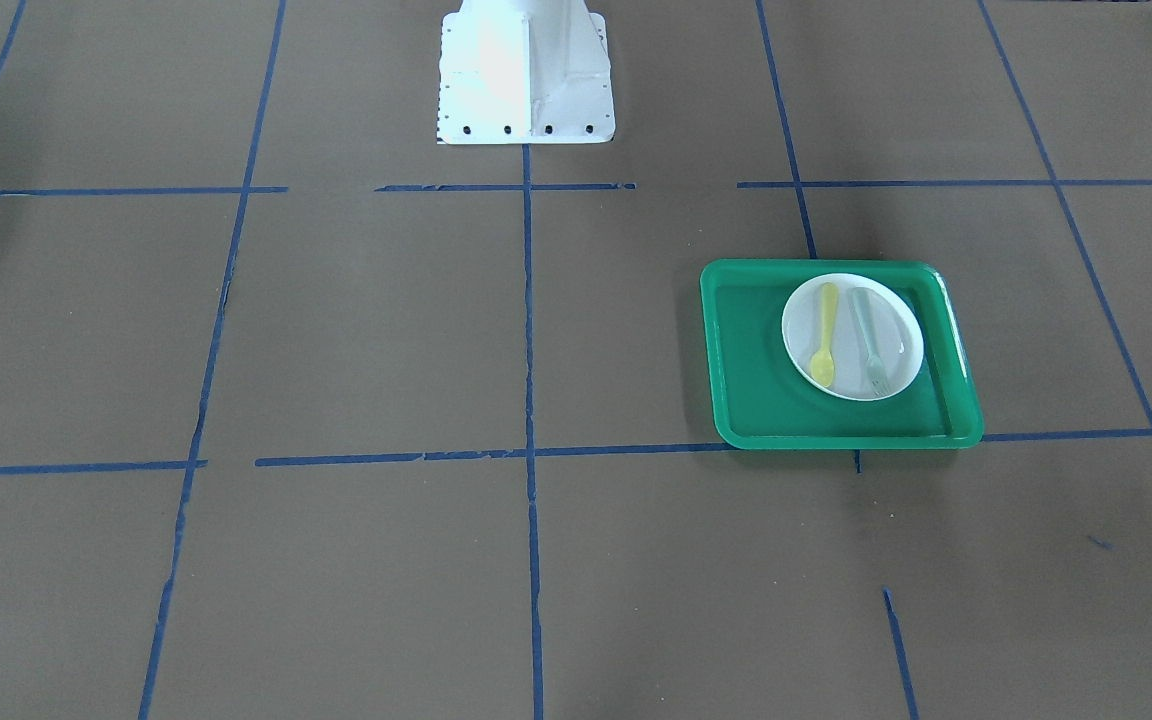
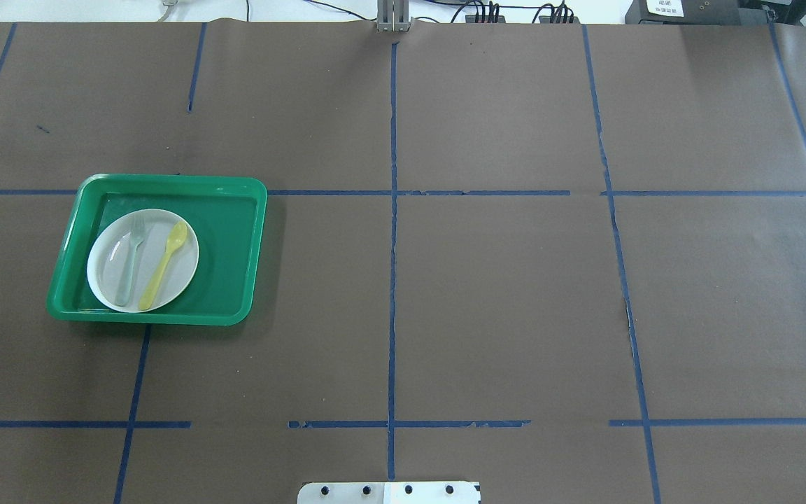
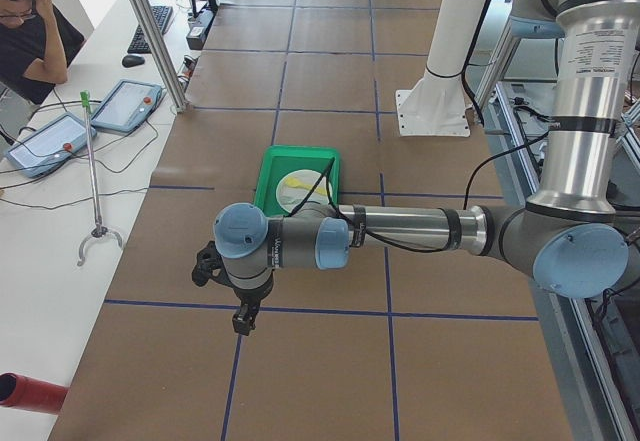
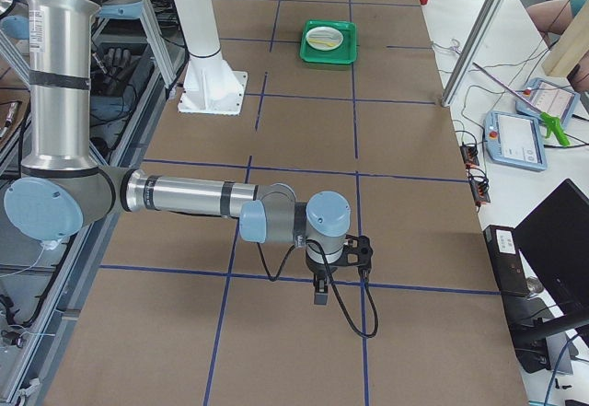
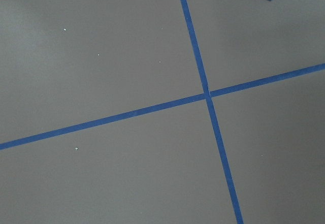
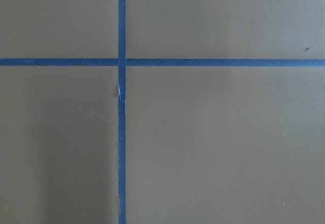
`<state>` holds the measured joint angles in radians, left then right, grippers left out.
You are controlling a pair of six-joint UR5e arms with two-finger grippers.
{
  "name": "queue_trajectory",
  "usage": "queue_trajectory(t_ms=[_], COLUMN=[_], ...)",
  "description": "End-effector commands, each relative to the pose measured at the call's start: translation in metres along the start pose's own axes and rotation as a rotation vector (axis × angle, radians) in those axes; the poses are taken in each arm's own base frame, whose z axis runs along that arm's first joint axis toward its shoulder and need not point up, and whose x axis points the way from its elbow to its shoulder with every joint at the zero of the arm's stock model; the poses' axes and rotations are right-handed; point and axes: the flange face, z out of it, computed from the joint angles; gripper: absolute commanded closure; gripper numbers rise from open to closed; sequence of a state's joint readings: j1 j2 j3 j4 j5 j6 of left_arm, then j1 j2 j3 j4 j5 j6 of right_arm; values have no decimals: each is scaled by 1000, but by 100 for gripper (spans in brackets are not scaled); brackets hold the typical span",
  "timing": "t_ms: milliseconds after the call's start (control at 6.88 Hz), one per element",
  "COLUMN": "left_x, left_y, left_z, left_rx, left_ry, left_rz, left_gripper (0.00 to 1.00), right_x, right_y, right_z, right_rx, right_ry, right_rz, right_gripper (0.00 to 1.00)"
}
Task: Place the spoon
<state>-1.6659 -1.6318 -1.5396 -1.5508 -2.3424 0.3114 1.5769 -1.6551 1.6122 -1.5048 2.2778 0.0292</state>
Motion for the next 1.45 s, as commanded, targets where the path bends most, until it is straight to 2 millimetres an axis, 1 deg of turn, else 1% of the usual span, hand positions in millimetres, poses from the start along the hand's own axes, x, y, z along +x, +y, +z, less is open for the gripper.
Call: queue_trajectory(t_ms=[0,291,436,582,727,873,1018,1164,1309], left_x=[-2,-2,-10,-27,-40,-32,-12,30,104], left_y=[2,1,6,30,43,71,62,40,8], left_z=[2,-6,-13,-5,-5,11,2,-9,5], left_rx=[-6,10,22,-17,-49,-32,5,38,9], left_ry=[-4,-12,-18,-98,-192,-56,-18,27,66], left_rz=[-6,-9,-33,-65,-85,-111,-87,-114,-85], left_gripper=[0,0,0,0,0,0,0,0,0], right_x=[0,0,0,0,0,0,0,0,0], right_y=[0,0,0,0,0,0,0,0,0], right_z=[0,0,0,0,0,0,1,1,0], right_rx=[0,0,0,0,0,0,-1,-1,0], right_ry=[0,0,0,0,0,0,0,0,0], right_rz=[0,0,0,0,0,0,1,1,0], right_gripper=[0,0,0,0,0,0,0,0,0])
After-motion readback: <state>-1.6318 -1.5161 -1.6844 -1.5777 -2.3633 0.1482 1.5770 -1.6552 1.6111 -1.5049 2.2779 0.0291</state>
